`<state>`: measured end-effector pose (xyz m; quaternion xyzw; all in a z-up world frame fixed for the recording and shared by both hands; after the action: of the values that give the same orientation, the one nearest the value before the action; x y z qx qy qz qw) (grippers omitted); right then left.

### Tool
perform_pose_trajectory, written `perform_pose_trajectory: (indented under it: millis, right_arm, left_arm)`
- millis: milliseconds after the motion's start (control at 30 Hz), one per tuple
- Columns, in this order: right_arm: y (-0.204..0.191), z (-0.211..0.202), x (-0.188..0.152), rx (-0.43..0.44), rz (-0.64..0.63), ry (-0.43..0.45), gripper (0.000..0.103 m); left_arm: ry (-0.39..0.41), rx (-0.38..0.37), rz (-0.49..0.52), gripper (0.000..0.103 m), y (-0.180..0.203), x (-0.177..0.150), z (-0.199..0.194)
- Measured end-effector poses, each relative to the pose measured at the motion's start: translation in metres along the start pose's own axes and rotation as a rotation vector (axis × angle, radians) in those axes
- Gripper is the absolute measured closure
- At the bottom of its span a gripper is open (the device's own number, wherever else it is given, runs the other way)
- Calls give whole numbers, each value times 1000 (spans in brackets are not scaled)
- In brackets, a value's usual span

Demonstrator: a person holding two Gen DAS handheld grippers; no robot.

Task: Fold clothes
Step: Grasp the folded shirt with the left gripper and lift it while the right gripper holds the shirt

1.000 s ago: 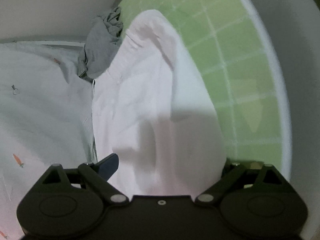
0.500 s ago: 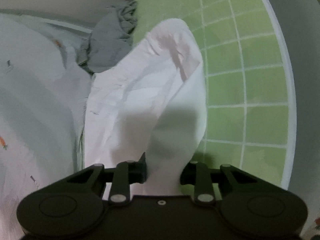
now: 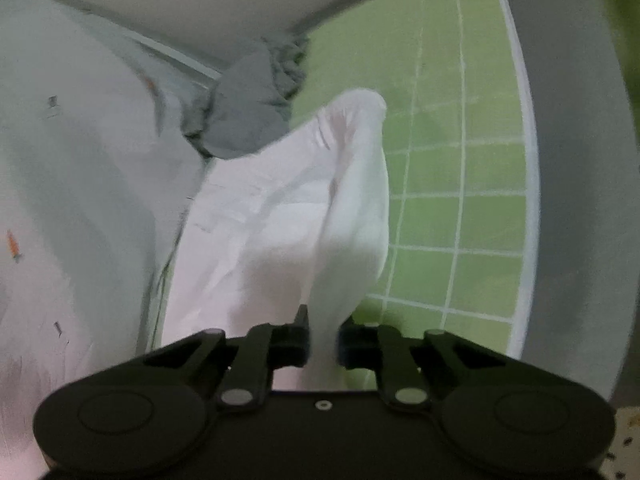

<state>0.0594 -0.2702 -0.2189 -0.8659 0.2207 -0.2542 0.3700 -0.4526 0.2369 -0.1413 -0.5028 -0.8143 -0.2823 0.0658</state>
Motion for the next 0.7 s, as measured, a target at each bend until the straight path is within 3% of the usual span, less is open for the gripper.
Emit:
perform_pose_trajectory:
  millis: [167, 300, 433, 700]
  right_arm:
    - [2, -45, 1, -11, -63, 1, 94]
    - [7, -61, 3, -11, -96, -28, 94]
    - [-8, -51, 0, 3, -143, -45, 94]
    - [-64, -51, 6, 138, -186, -3, 95]
  left_arm:
    - [36, 70, -60, 100, -43, -3, -48]
    - [53, 103, -81, 100, -66, -6, -62]
    - [71, 94, -111, 101, -66, -4, -60]
    - [147, 36, -46, 101, -20, 28, -64]
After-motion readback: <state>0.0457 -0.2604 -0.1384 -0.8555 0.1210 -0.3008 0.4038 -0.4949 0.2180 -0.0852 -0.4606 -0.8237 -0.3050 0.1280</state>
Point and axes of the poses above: each gripper's, at about its wrist camera, not at the fingertips, and z roughly the way its jaws point, y to its right, x to its top, the point moved 8 cm from there along z, roughly the way its jaws point, and after that the axes turned 5 degrees about x, right-handed, at the moved point
